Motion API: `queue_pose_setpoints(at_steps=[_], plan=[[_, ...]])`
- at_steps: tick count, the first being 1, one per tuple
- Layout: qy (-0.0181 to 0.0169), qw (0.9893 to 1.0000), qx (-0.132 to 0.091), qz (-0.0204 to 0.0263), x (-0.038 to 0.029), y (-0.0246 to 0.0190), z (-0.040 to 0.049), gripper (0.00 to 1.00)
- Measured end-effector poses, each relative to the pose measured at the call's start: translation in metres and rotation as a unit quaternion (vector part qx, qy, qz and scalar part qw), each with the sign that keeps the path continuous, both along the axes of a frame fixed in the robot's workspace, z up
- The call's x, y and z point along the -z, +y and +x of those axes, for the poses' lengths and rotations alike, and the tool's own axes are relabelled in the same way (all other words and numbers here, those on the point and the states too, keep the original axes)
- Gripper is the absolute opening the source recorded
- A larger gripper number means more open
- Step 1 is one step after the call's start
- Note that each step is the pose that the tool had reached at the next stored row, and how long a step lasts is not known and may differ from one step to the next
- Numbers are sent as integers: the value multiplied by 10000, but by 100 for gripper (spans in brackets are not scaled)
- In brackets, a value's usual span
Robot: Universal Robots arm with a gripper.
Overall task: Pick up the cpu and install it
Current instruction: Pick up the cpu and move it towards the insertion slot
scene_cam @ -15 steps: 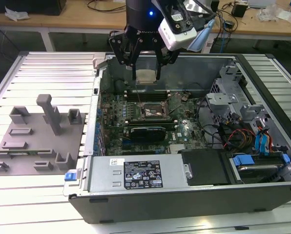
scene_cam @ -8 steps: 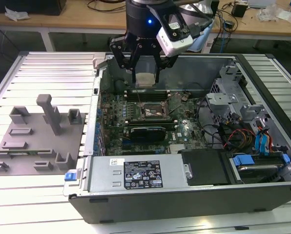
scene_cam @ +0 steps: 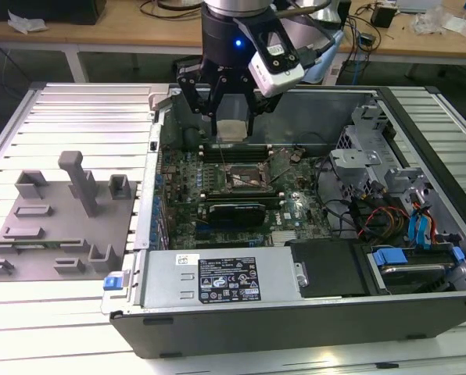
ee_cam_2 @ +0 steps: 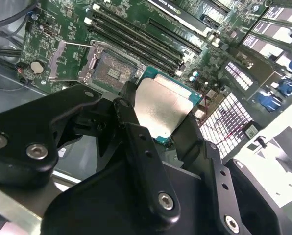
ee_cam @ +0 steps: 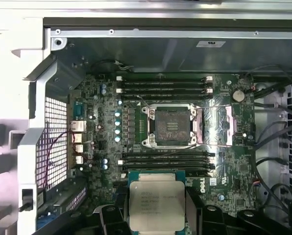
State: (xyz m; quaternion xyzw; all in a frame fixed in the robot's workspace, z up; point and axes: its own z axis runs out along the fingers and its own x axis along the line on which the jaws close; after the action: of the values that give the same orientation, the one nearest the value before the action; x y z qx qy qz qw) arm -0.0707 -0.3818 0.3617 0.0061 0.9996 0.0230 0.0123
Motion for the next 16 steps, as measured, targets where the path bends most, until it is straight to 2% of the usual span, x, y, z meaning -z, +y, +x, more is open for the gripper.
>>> queue_pose_setpoints(at_steps=[4, 14, 16], plan=[[0, 10000, -1, 0, 67, 29, 1, 55], [0, 10000, -1, 0, 187, 30, 17, 55], [0, 10000, 0, 0, 237, 30, 35, 55]])
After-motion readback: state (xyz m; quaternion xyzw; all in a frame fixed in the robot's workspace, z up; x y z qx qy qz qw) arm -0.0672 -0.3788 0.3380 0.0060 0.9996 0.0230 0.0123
